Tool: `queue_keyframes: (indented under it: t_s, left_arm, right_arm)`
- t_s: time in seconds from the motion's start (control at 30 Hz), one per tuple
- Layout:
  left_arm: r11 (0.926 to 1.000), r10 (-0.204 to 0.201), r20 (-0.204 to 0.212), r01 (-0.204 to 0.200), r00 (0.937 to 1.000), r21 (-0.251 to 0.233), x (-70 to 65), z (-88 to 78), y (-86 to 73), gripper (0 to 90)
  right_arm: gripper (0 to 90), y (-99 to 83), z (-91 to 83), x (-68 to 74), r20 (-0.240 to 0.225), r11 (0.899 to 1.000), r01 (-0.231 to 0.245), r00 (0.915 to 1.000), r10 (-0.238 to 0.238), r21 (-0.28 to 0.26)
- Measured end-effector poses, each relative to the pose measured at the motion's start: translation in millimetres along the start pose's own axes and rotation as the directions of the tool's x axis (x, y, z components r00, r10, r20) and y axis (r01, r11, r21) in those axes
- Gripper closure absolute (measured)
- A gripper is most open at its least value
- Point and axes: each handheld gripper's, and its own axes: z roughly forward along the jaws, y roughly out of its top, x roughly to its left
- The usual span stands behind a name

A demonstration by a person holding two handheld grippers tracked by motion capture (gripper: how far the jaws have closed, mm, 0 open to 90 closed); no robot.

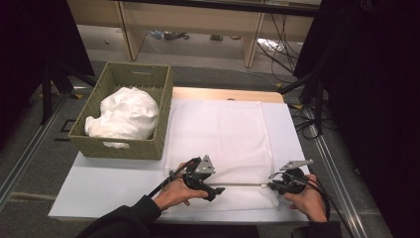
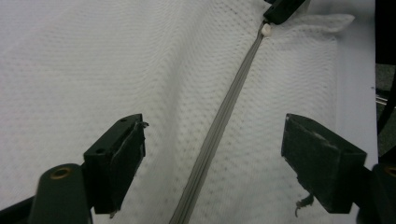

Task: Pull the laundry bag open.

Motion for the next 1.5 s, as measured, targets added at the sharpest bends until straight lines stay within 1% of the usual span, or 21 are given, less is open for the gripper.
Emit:
queue_keyframes:
  t_s: [0.17,0.2,0.23,0.33,0.4,0.43,0.5,0.67,0.7,0.73,0.8,0.83,0.87,0.97,1.03,1.13,1.2,1.27,1.4,1.43,1.5]
  left_arm:
    - [0.9991,0.042,0.035,-0.042,0.9985,0.002,-7.6,13.4,10.2,23.7]
    - [0.9991,0.041,0.039,-0.041,0.9984,-0.008,-9.2,15.6,11.7,23.4]
    - [0.9991,0.040,0.043,-0.040,0.9983,-0.012,-10.4,17.5,13.2,23.1]
    - [0.9989,0.045,0.057,-0.044,0.9973,-0.013,-13.0,22.9,17.1,23.6]
    - [0.9990,0.043,0.061,-0.042,0.9972,-0.018,-16.5,27.7,19.0,23.8]
    - [0.9988,0.049,0.062,-0.048,0.9969,-0.014,-17.6,29.6,19.9,23.9]
    - [0.9984,0.057,0.070,-0.057,0.9959,-0.008,-20.0,33.2,22.0,25.0]
    - [0.9981,0.058,0.083,-0.056,0.9948,-0.027,-24.6,40.9,27.7,28.4]
    - [0.9983,0.055,0.094,-0.053,0.9941,-0.025,-24.6,42.3,29.2,30.7]
    - [0.9986,0.047,0.095,-0.045,0.9944,-0.027,-25.2,43.3,29.8,34.8]
    - [0.9986,0.041,0.106,-0.038,0.9935,-0.036,-26.2,46.0,31.9,39.8]
    - [0.9982,0.052,0.113,-0.048,0.9922,-0.037,-26.0,47.0,32.9,46.0]
    - [0.9980,0.054,0.109,-0.050,0.9925,-0.040,-26.0,48.1,34.1,47.0]
    - [0.9980,0.041,0.119,-0.035,0.9920,-0.053,-24.5,50.8,37.2,54.8]
    - [0.9981,0.028,0.134,-0.020,0.9906,-0.058,-24.2,52.7,38.2,61.5]
    - [0.9975,0.010,0.150,0.000,0.9886,-0.071,-24.1,54.6,39.8,65.6]
    - [0.9977,0.001,0.155,0.009,0.9878,-0.067,-22.6,55.0,40.3,67.7]
    - [0.9970,-0.012,0.179,0.026,0.9838,-0.073,-22.2,56.4,40.2,70.6]
    - [0.9970,-0.017,0.195,0.031,0.9807,-0.070,-24.2,58.4,40.2,75.4]
    - [0.9972,-0.010,0.190,0.024,0.9817,-0.071,-24.3,58.5,40.0,76.3]
    - [0.9960,-0.017,0.184,0.032,0.9827,-0.083,-23.5,58.6,40.1,78.6]
  right_arm:
    - [85.2,2.6,-5.2,-0.2,-0.003,0.999,0.049,0.9988,-0.049,-0.018]
    - [85.2,4.1,-8.8,1.6,-0.007,0.999,0.029,0.9996,-0.029,-0.027]
    - [85.2,5.5,-11.1,0.2,0.002,0.996,0.067,0.9978,-0.067,-0.063]
    - [85.1,9.7,-22.3,6.5,0.000,0.994,0.046,0.9989,-0.046,-0.098]
    - [85.1,11.5,-24.7,10.6,0.014,0.989,0.073,0.9974,-0.071,-0.131]
    - [85.1,12.5,-25.8,11.2,0.031,0.984,0.111,0.9937,-0.108,-0.141]
    - [85.1,15.1,-30.6,16.2,0.041,0.983,0.129,0.9913,-0.125,-0.129]
    - [85.1,22.3,-37.7,25.6,0.024,0.966,0.188,0.9822,-0.186,-0.178]
    - [85.1,22.9,-39.1,27.8,0.020,0.966,0.185,0.9827,-0.184,-0.181]
    - [85.1,24.5,-40.1,29.4,0.024,0.957,0.218,0.9757,-0.218,-0.191]
    - [85.1,25.5,-42.5,34.5,0.019,0.956,0.216,0.9760,-0.217,-0.196]
    - [85.1,26.9,-42.1,35.4,0.020,0.947,0.247,0.9685,-0.248,-0.208]
    - [85.1,27.3,-43.1,38.0,0.013,0.950,0.244,0.9690,-0.247,-0.197]
    - [85.1,29.1,-43.3,40.8,0.013,0.938,0.276,0.9599,-0.280,-0.208]
    - [85.1,29.5,-43.8,43.2,0.004,0.941,0.265,0.9627,-0.271,-0.210]
    - [85.1,30.6,-43.8,49.5,-0.004,0.941,0.271,0.9606,-0.278,-0.203]
    - [85.1,32.9,-42.1,51.4,-0.009,0.927,0.315,0.9462,-0.323,-0.206]
    - [85.2,33.2,-40.6,57.0,-0.003,0.928,0.307,0.9492,-0.315,-0.214]
    - [85.2,35.7,-37.8,59.0,-0.011,0.916,0.337,0.9377,-0.347,-0.216]
    - [85.2,36.0,-39.0,59.5,-0.024,0.921,0.335,0.9377,-0.347,-0.199]
    - [85.2,35.9,-37.8,59.6,-0.026,0.917,0.339,0.9359,-0.351,-0.209]
